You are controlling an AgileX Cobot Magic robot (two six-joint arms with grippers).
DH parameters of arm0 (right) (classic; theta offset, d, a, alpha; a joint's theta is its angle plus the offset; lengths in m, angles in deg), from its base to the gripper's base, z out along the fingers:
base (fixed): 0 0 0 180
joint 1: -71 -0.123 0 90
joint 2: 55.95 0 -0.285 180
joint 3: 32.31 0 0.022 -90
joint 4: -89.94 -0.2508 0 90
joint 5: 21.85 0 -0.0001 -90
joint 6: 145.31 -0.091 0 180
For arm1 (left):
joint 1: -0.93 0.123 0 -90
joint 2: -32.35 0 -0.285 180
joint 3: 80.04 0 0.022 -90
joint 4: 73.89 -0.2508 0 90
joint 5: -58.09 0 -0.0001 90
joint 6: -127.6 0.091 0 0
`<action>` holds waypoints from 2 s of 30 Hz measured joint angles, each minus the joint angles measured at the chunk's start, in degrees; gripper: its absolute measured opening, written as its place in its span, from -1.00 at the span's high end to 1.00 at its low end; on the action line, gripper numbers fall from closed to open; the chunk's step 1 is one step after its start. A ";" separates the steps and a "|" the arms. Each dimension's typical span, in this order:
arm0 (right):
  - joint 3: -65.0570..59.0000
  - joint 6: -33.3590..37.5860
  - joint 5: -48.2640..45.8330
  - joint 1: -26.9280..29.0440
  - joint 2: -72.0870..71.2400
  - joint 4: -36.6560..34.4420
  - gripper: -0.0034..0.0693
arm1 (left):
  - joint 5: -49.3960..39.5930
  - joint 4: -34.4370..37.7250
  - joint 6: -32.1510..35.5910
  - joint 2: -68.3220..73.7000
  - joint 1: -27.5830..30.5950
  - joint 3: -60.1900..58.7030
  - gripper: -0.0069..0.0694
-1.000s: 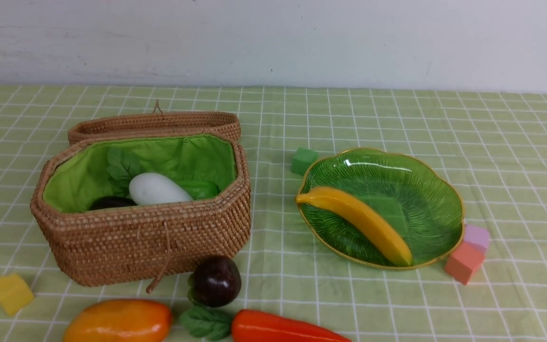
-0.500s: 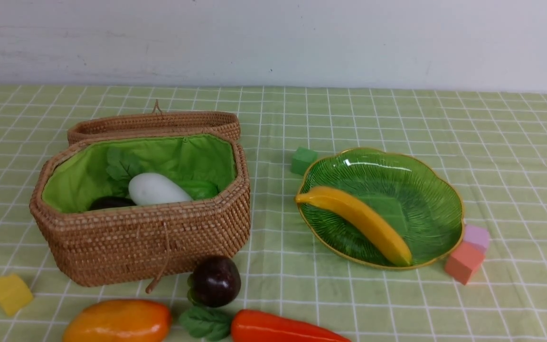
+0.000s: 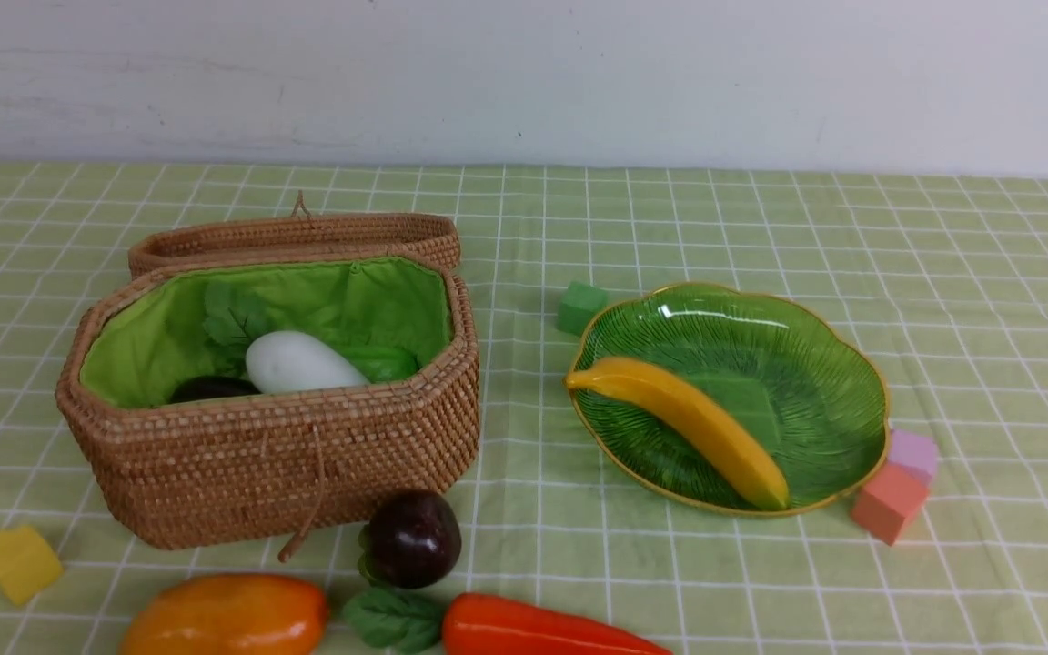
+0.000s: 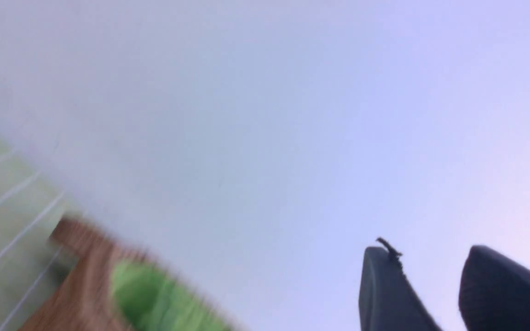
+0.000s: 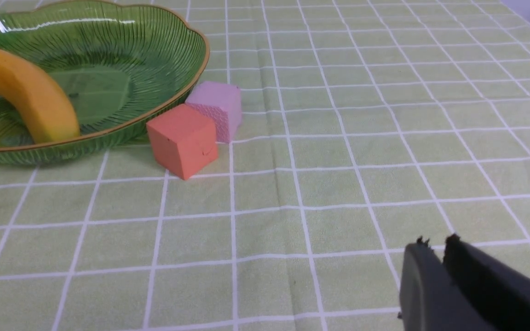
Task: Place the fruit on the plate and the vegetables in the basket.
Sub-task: Use the left arm to grab a carrot and put it into the left basket
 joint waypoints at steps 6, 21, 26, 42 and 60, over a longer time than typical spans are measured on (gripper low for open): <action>0.00 0.00 0.00 0.00 0.00 0.00 0.67 | 3.53 -1.85 0.36 0.19 0.00 14.40 0.19; 0.00 0.00 0.00 0.00 0.00 0.00 0.65 | -58.18 -25.70 5.85 37.39 0.00 68.77 0.19; 0.00 0.00 0.00 0.00 0.00 0.00 0.63 | -68.82 -27.53 10.15 48.25 0.00 69.16 0.19; 0.00 0.00 0.00 0.00 0.00 0.00 0.57 | -85.72 -15.70 46.88 77.42 -26.99 69.26 0.18; 0.00 0.00 0.00 0.00 0.00 0.00 0.51 | -62.00 -38.77 54.21 101.77 -44.06 69.58 -0.70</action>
